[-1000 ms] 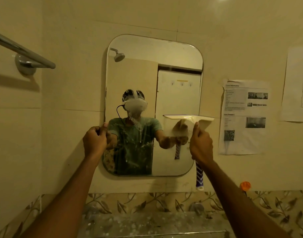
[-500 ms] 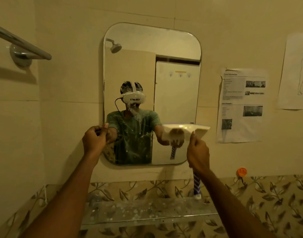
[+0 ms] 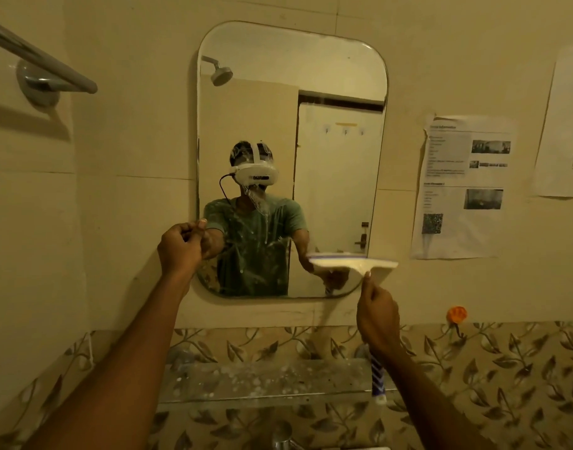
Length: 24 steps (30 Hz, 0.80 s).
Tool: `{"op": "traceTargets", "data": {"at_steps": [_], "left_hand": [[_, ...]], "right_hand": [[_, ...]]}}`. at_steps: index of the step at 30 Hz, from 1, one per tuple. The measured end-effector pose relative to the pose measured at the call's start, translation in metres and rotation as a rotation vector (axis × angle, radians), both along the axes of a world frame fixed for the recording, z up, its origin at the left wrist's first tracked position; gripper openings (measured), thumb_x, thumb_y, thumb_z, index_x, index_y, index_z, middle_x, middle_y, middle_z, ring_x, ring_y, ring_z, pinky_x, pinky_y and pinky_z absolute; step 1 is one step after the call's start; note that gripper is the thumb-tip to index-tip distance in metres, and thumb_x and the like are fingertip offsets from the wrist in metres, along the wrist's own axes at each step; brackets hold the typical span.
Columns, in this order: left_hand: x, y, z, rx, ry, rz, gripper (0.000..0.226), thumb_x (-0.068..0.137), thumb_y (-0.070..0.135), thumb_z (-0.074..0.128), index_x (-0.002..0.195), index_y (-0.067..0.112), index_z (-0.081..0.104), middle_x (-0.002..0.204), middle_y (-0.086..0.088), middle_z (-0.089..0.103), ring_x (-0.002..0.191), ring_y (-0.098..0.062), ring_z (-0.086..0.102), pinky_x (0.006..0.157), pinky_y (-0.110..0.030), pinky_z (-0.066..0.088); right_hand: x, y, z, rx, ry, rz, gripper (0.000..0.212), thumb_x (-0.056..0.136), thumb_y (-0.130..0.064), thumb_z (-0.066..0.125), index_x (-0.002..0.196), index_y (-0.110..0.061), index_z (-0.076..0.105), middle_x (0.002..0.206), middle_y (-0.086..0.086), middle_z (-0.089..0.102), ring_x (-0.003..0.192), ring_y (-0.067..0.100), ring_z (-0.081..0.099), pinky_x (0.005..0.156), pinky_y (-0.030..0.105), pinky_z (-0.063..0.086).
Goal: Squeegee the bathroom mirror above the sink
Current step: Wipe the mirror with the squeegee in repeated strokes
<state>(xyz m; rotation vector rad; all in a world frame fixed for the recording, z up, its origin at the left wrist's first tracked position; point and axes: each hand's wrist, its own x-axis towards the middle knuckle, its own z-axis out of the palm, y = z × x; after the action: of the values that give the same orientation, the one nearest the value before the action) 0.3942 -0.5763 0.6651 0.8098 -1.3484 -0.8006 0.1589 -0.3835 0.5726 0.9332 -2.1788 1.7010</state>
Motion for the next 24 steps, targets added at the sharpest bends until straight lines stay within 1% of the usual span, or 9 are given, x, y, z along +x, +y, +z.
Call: {"op": "traceTargets", "data": {"at_steps": [3, 5, 7, 10, 14, 16, 18, 21, 24], "left_hand": [[0.000, 0.000, 0.000, 0.003, -0.004, 0.008, 0.036, 0.093, 0.031, 0.061, 0.115, 0.002, 0.065, 0.111, -0.015, 0.067, 0.091, -0.014, 0.054, 0.070, -0.023, 0.042], [0.000, 0.000, 0.000, 0.005, -0.008, 0.013, 0.036, 0.093, 0.032, 0.060, 0.115, 0.003, 0.065, 0.113, -0.016, 0.067, 0.091, -0.015, 0.054, 0.069, -0.023, 0.042], [-0.002, -0.002, -0.001, 0.006, -0.011, 0.015, 0.036, 0.094, 0.032, 0.060, 0.115, 0.003, 0.064, 0.114, -0.016, 0.067, 0.092, -0.014, 0.054, 0.066, -0.021, 0.041], [-0.003, -0.003, -0.002, -0.001, -0.007, 0.018, 0.035, 0.094, 0.031, 0.060, 0.114, 0.003, 0.064, 0.114, -0.016, 0.067, 0.093, -0.016, 0.054, 0.071, -0.025, 0.043], [-0.003, -0.001, -0.003, 0.000, 0.003, 0.019, 0.035, 0.094, 0.031, 0.059, 0.115, 0.002, 0.064, 0.113, -0.015, 0.067, 0.095, -0.018, 0.056, 0.076, -0.027, 0.042], [-0.003, -0.001, -0.002, 0.002, -0.001, 0.022, 0.036, 0.094, 0.032, 0.059, 0.115, 0.002, 0.064, 0.114, -0.015, 0.067, 0.099, -0.022, 0.059, 0.076, -0.027, 0.043], [-0.003, -0.001, -0.002, -0.002, -0.010, 0.030, 0.037, 0.095, 0.033, 0.058, 0.115, 0.002, 0.064, 0.114, -0.016, 0.067, 0.099, -0.021, 0.059, 0.073, -0.025, 0.043], [-0.003, -0.001, -0.003, -0.003, -0.009, 0.032, 0.037, 0.095, 0.033, 0.058, 0.115, 0.003, 0.064, 0.114, -0.015, 0.067, 0.095, -0.017, 0.057, 0.066, -0.019, 0.042], [-0.003, -0.003, -0.003, -0.005, -0.013, 0.035, 0.038, 0.094, 0.034, 0.059, 0.115, 0.002, 0.064, 0.115, -0.016, 0.067, 0.105, -0.025, 0.061, 0.070, -0.023, 0.044]], "right_hand": [[-0.010, -0.010, 0.043, -0.077, -0.002, -0.019, 0.064, 0.098, -0.062, 0.022, 0.073, -0.014, 0.057, 0.064, 0.009, 0.060, 0.058, 0.029, 0.061, 0.054, 0.046, 0.056], [-0.014, -0.013, 0.055, -0.092, 0.016, -0.025, 0.064, 0.097, -0.064, 0.021, 0.074, -0.017, 0.057, 0.066, 0.010, 0.061, 0.060, 0.030, 0.062, 0.055, 0.045, 0.058], [-0.012, -0.012, 0.044, -0.080, 0.016, -0.039, 0.064, 0.098, -0.063, 0.020, 0.076, -0.016, 0.058, 0.066, 0.007, 0.060, 0.059, 0.026, 0.061, 0.052, 0.037, 0.053], [-0.004, -0.007, -0.001, -0.033, 0.031, -0.034, 0.060, 0.099, -0.056, 0.022, 0.072, -0.015, 0.055, 0.060, 0.003, 0.055, 0.056, 0.021, 0.055, 0.049, 0.027, 0.039], [0.004, 0.003, -0.037, 0.020, 0.024, 0.000, 0.061, 0.100, -0.053, 0.023, 0.069, -0.012, 0.056, 0.060, 0.009, 0.060, 0.055, 0.023, 0.059, 0.051, 0.031, 0.044], [0.005, 0.007, -0.029, 0.025, -0.006, 0.026, 0.059, 0.101, -0.051, 0.025, 0.069, -0.012, 0.056, 0.060, 0.008, 0.058, 0.055, 0.023, 0.056, 0.053, 0.031, 0.043], [0.003, 0.008, -0.009, 0.016, -0.016, 0.033, 0.056, 0.102, -0.049, 0.027, 0.068, -0.013, 0.054, 0.060, 0.007, 0.055, 0.056, 0.023, 0.054, 0.054, 0.034, 0.044], [-0.005, 0.002, 0.026, -0.034, -0.007, 0.012, 0.060, 0.101, -0.055, 0.024, 0.072, -0.013, 0.056, 0.063, 0.008, 0.058, 0.057, 0.026, 0.058, 0.055, 0.044, 0.055], [-0.005, -0.003, 0.028, -0.029, -0.027, -0.014, 0.064, 0.099, -0.059, 0.022, 0.073, -0.012, 0.056, 0.066, 0.009, 0.061, 0.060, 0.028, 0.062, 0.057, 0.046, 0.057]]}}
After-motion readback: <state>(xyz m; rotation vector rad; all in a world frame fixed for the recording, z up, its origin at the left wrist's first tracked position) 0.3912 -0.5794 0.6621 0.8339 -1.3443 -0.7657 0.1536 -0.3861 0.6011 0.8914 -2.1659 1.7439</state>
